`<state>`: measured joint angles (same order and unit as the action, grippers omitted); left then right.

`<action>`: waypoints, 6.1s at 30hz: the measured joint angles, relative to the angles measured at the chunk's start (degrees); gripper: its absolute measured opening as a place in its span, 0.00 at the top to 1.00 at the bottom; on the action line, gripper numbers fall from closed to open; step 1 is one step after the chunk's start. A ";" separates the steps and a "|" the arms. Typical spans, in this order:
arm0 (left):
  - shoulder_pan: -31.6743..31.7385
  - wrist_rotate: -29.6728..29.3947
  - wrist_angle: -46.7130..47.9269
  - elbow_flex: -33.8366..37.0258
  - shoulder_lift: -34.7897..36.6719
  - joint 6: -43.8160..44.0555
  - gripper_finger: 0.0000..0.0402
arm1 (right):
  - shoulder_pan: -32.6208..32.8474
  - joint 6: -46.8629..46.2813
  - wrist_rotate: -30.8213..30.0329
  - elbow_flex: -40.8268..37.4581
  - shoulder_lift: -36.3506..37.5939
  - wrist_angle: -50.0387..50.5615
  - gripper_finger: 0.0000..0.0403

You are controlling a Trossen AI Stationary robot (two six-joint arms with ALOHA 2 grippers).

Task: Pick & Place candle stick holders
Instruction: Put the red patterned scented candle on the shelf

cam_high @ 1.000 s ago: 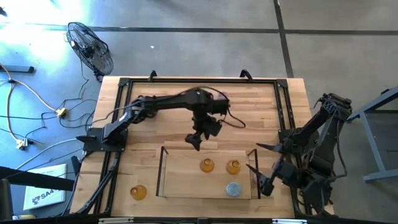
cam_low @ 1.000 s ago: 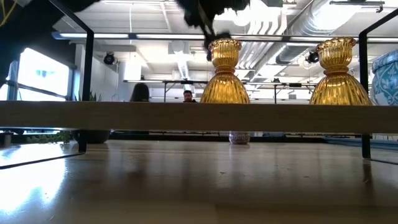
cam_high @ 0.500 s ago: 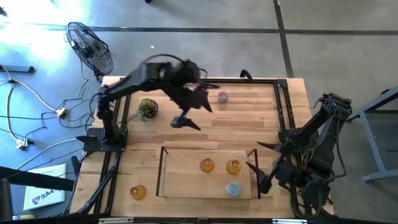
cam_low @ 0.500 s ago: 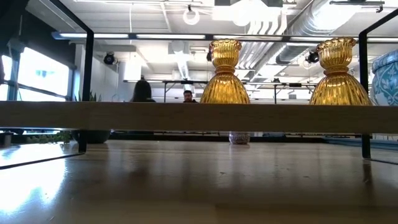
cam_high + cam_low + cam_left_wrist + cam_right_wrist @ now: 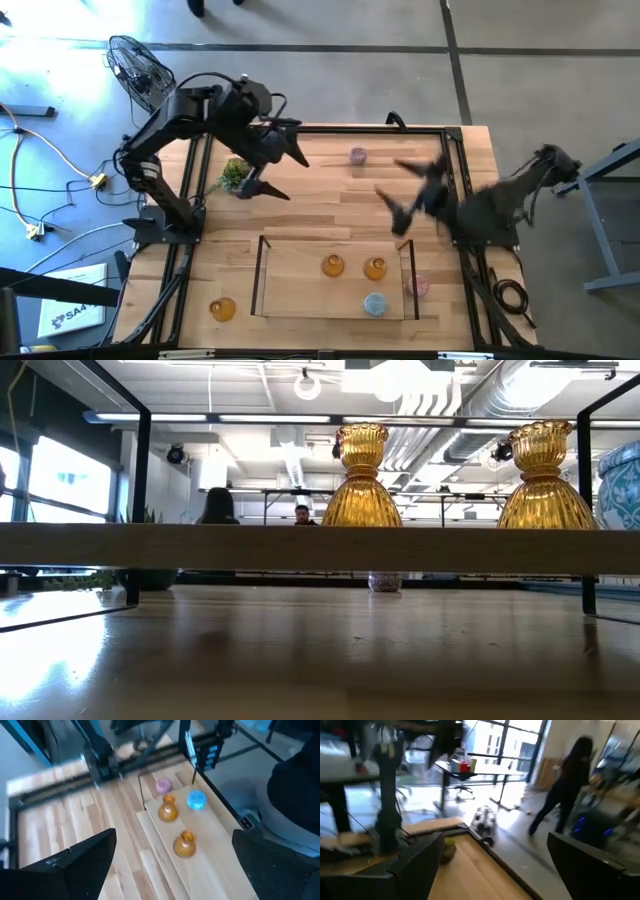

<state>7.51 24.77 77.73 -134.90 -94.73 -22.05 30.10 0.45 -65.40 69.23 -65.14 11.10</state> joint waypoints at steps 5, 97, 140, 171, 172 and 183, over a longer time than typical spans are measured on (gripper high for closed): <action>-0.01 0.12 0.29 0.03 1.75 0.31 0.03 | -23.44 -9.28 27.61 0.07 5.09 4.10 0.12; 0.35 -18.00 -14.46 -0.07 -18.06 3.96 0.03 | -64.14 -24.55 63.02 34.18 -56.77 54.06 0.12; 0.35 -17.89 -20.70 0.03 -25.58 7.38 0.03 | -64.23 -23.98 63.01 34.10 -56.73 52.86 0.12; 0.35 -17.92 -21.30 0.01 -25.58 7.38 0.03 | -65.78 -26.62 64.91 28.83 -56.68 47.81 0.12; 0.35 -17.94 -21.30 0.01 -25.58 7.38 0.03 | -65.78 -26.62 64.96 28.63 -56.68 47.46 0.12; 0.35 -17.94 -21.30 0.01 -25.58 7.38 0.03 | -66.15 -27.12 65.85 28.37 -58.28 45.19 0.12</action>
<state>7.86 6.83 56.42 -134.89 -120.31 -14.67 -36.05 -26.67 0.45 97.60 -123.41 56.29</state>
